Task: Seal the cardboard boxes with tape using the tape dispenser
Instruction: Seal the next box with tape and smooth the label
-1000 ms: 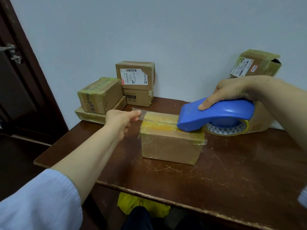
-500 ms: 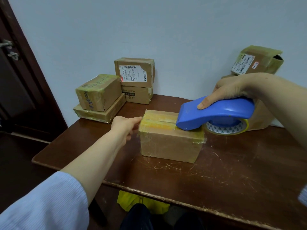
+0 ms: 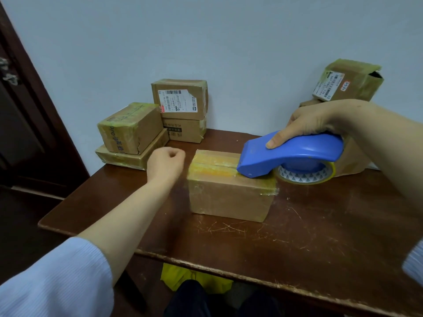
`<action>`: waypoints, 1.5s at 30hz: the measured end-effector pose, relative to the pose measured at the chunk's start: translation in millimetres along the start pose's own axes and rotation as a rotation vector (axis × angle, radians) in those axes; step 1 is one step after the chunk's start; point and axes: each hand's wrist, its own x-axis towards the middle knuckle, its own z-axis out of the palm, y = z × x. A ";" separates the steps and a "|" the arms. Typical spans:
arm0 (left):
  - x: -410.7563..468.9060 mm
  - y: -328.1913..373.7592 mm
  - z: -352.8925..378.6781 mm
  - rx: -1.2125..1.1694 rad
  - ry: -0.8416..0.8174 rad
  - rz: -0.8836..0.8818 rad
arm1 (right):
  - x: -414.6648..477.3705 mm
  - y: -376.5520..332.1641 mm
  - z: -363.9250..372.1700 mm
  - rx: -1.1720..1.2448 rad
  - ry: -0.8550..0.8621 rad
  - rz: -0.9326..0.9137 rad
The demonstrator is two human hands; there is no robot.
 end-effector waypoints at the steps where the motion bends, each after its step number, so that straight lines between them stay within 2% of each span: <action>1: -2.5 10.6 1.9 0.049 -0.031 0.064 | -0.2 -1.2 -0.7 0.005 0.001 0.004; 3: -7.4 23.9 12.5 0.276 -0.144 0.124 | -1.3 -1.8 -1.1 0.008 -0.003 0.008; 5: -7.1 23.9 25.3 0.469 -0.185 0.151 | -2.9 0.8 0.6 0.003 0.002 0.014; 11: 15.4 31.7 21.2 0.507 -0.299 0.178 | -9.0 9.8 7.1 0.039 0.159 -0.104; 15: 17.4 46.5 37.7 0.817 -0.234 0.387 | -11.5 17.5 20.3 0.112 0.134 -0.227; 19: 7.0 51.5 56.1 0.835 -0.386 0.422 | -15.7 20.9 29.4 0.119 0.081 -0.263; 23: 3.1 44.2 54.8 0.901 -0.425 0.436 | -18.4 29.8 37.0 -0.071 -0.083 -0.312; 26: 2.8 45.0 55.2 0.925 -0.446 0.435 | -20.4 37.1 41.5 -0.086 -0.069 -0.364; 32: 8.7 45.3 60.3 0.905 -0.455 0.421 | -21.2 65.5 41.8 -0.027 -0.020 -0.395; 37: 14.7 47.7 65.3 0.919 -0.463 0.435 | -45.6 123.2 40.2 0.013 -0.113 -0.328; 42: 11.0 50.9 61.7 0.950 -0.484 0.430 | -37.9 123.9 54.5 -0.004 -0.148 -0.305; 45: 0.5 56.4 57.0 1.061 -0.351 0.590 | -31.8 117.1 58.1 -0.038 -0.161 -0.292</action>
